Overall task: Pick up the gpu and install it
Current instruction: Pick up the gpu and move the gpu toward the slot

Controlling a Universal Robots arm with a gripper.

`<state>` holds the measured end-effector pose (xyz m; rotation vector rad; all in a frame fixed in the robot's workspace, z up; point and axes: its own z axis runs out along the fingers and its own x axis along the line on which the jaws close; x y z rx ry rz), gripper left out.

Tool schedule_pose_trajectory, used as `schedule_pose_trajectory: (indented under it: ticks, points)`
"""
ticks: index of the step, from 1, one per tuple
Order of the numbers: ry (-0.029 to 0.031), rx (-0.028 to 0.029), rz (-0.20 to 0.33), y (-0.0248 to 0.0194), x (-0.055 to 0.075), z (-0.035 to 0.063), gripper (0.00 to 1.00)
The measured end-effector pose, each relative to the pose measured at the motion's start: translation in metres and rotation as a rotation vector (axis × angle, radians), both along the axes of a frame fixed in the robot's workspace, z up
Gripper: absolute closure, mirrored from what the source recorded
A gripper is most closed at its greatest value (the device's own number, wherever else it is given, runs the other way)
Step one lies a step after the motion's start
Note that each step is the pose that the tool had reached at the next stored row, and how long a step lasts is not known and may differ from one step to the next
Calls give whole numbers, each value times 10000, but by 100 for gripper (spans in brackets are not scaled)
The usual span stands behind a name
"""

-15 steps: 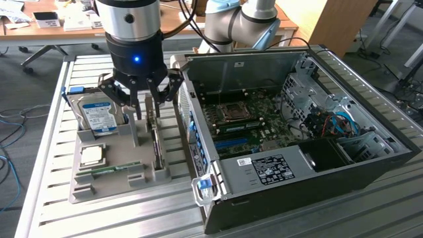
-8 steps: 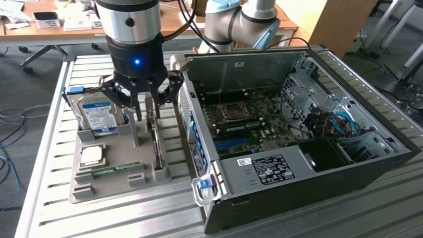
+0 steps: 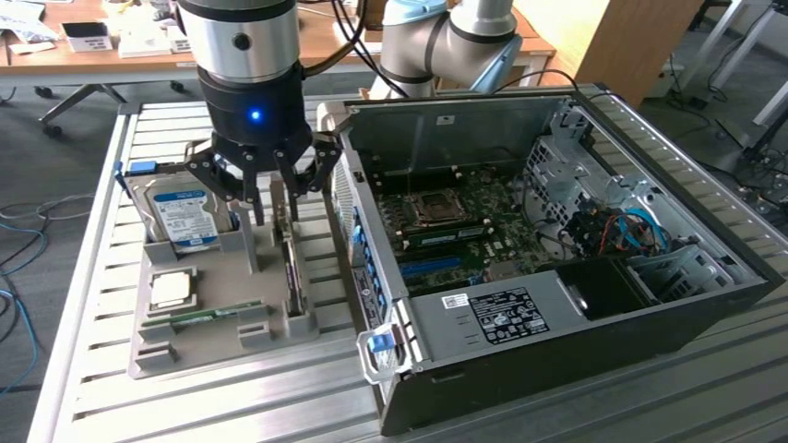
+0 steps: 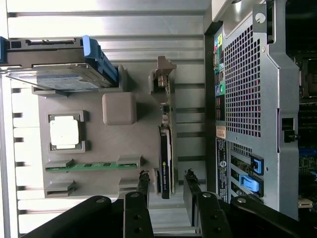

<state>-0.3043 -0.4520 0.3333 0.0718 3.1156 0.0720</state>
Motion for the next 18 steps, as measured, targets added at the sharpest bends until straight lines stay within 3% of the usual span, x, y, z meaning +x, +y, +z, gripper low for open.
schedule_pose_trajectory:
  ticks: [18]
  points:
    - [1,-1,0,0,0,-52,58]
